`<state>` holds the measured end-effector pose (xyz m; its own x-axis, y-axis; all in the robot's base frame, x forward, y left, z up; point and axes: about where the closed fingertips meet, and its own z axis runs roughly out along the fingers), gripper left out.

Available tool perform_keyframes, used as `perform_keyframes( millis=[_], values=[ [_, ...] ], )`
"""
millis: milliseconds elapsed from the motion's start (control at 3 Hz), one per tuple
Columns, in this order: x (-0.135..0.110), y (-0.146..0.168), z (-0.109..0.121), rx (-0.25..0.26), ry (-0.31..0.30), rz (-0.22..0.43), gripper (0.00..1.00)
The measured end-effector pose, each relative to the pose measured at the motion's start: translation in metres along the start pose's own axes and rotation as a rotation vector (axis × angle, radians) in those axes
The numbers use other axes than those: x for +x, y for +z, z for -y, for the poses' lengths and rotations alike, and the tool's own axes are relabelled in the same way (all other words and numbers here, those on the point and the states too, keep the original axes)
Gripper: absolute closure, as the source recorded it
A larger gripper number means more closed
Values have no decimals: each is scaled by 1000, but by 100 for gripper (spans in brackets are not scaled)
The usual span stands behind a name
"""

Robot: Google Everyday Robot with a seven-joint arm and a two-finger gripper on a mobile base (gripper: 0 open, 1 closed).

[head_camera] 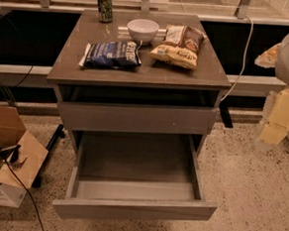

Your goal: Close middle drawer

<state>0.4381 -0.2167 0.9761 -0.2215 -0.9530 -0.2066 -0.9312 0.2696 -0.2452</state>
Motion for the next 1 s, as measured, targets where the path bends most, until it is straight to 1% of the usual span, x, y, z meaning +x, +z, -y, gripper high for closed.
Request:
perform_keyframes(
  millis=[333,667,1000],
  values=[
    [0,0,0,0,0,0,0],
    [-1,-2,1,9,-1,3,14],
    [-2,12,-4,4,-16,6,38]
  ],
)
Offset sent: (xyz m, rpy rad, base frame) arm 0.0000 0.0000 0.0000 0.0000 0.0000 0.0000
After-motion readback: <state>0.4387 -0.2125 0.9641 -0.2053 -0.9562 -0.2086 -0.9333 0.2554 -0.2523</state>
